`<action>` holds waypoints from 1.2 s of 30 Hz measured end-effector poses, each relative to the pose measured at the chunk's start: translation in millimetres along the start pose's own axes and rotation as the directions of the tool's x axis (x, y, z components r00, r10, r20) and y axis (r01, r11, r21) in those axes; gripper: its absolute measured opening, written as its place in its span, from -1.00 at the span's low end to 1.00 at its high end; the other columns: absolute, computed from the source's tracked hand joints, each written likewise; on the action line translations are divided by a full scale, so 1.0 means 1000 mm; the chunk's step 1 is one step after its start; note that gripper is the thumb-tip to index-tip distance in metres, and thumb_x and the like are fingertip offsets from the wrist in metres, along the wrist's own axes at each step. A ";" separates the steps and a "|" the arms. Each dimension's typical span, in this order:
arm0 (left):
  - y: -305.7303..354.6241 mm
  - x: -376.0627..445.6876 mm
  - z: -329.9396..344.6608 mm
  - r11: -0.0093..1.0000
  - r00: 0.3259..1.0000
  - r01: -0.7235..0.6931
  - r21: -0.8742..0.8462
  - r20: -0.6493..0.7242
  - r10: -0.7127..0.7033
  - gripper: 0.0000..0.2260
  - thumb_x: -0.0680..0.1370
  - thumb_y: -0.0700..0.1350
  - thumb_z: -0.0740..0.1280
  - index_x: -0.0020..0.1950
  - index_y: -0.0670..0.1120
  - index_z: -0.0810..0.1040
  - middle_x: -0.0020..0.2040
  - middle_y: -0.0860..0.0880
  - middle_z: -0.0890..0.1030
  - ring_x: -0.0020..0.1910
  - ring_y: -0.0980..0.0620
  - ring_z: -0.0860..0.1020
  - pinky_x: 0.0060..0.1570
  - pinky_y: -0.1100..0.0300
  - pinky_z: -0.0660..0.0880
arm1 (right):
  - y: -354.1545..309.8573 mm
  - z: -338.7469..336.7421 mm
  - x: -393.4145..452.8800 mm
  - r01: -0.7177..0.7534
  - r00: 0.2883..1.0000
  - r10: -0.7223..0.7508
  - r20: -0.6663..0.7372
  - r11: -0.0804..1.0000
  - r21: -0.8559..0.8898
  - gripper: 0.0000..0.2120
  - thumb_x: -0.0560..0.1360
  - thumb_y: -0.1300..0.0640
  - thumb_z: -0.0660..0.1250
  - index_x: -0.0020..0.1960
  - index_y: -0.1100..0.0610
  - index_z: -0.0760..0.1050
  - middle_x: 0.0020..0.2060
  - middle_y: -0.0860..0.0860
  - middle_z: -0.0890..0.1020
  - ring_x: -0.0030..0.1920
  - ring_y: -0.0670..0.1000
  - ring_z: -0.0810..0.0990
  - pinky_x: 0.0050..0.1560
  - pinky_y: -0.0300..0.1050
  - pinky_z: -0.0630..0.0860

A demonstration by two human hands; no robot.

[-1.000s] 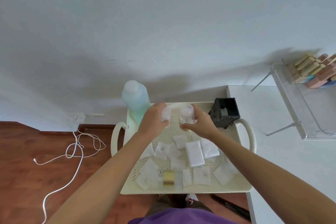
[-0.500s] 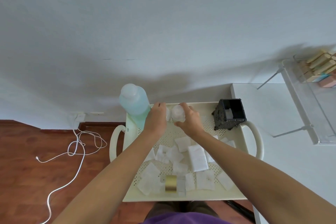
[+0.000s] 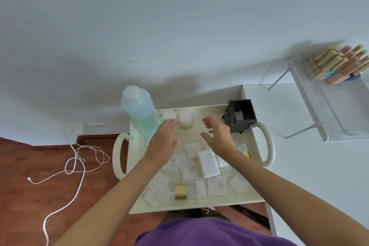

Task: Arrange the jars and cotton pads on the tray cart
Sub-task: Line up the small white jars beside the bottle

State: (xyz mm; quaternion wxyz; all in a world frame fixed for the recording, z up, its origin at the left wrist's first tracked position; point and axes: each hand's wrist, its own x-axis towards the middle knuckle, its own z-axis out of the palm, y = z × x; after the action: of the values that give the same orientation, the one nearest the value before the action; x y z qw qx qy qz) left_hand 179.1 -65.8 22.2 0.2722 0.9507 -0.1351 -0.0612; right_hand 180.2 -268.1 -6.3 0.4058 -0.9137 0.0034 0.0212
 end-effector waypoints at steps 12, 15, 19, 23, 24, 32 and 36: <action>0.007 -0.077 0.064 0.998 0.777 0.064 0.027 0.626 -0.066 -0.46 0.40 0.14 0.41 0.33 0.00 0.45 0.25 0.00 0.52 0.18 0.01 0.49 0.14 0.12 0.44 | 0.074 -0.034 -0.114 -0.158 0.987 0.160 -0.016 0.943 -0.291 -0.50 0.40 0.43 0.32 0.31 0.22 0.36 0.28 0.18 0.42 0.24 0.22 0.47 0.13 0.08 0.56; 0.009 -0.076 0.068 0.995 0.753 0.062 0.079 0.651 -0.099 -0.38 0.37 0.16 0.43 0.37 -0.01 0.39 0.26 -0.03 0.50 0.19 -0.04 0.48 0.13 0.09 0.44 | 0.075 -0.029 -0.119 -0.234 0.964 0.263 0.031 0.901 -0.364 -0.37 0.38 0.37 0.35 0.39 0.14 0.23 0.27 0.18 0.37 0.21 0.24 0.48 0.18 0.10 0.53; -0.004 -0.079 0.063 0.987 0.755 0.122 0.106 0.636 -0.162 -0.44 0.34 0.13 0.46 0.27 -0.04 0.46 0.19 -0.04 0.54 0.10 -0.02 0.51 0.11 0.05 0.48 | 0.070 -0.026 -0.122 -0.288 0.942 0.335 0.034 0.853 -0.434 -0.24 0.39 0.27 0.38 0.46 0.04 0.05 0.17 0.15 0.40 0.18 0.22 0.51 0.16 0.08 0.55; -0.027 -0.089 0.053 0.974 0.748 0.193 0.118 0.625 -0.223 -0.44 0.33 0.16 0.46 0.26 -0.02 0.47 0.22 0.01 0.54 0.15 0.02 0.50 0.15 0.09 0.46 | 0.063 -0.029 -0.123 -0.392 0.903 0.429 0.022 0.845 -0.363 -0.22 0.42 0.26 0.31 0.48 0.00 -0.07 0.01 0.19 0.47 0.01 0.24 0.56 -0.10 0.14 0.60; -0.032 -0.092 0.051 0.968 0.744 0.223 0.119 0.621 -0.247 -0.41 0.32 0.16 0.46 0.29 0.00 0.46 0.24 0.01 0.53 0.18 0.02 0.49 0.18 0.09 0.45 | 0.062 -0.030 -0.123 -0.418 0.894 0.449 0.016 0.844 -0.337 -0.23 0.43 0.25 0.29 0.48 0.01 -0.07 0.02 0.20 0.47 0.00 0.25 0.55 -0.10 0.15 0.60; -0.043 -0.096 0.040 0.932 0.686 0.353 0.076 0.657 -0.313 -0.35 0.30 0.06 0.49 0.35 0.02 0.39 0.19 0.01 0.47 0.06 0.07 0.43 0.00 0.24 0.35 | 0.051 -0.035 -0.124 -0.437 0.898 0.421 -0.127 0.887 -0.151 -0.60 0.52 0.21 0.25 0.27 0.13 0.14 0.10 0.23 0.46 -0.17 0.24 0.55 -0.24 0.09 0.54; -0.045 -0.096 0.034 0.930 0.678 0.365 0.041 0.673 -0.296 -0.38 0.27 0.03 0.54 0.28 0.06 0.41 0.14 0.03 0.44 0.05 0.06 0.45 0.00 0.21 0.39 | 0.048 -0.042 -0.117 -0.410 0.905 0.384 -0.182 0.902 -0.135 -0.71 0.55 0.24 0.26 0.21 0.23 0.24 0.05 0.24 0.49 -0.21 0.16 0.44 -0.24 -0.03 0.39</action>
State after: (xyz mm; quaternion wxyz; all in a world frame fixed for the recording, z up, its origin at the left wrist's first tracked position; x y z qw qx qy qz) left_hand 91.3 -18.0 -26.2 0.2354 0.8591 -0.0464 -0.4521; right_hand 63.6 -333.3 -8.8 0.3123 -0.9238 0.2187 0.0347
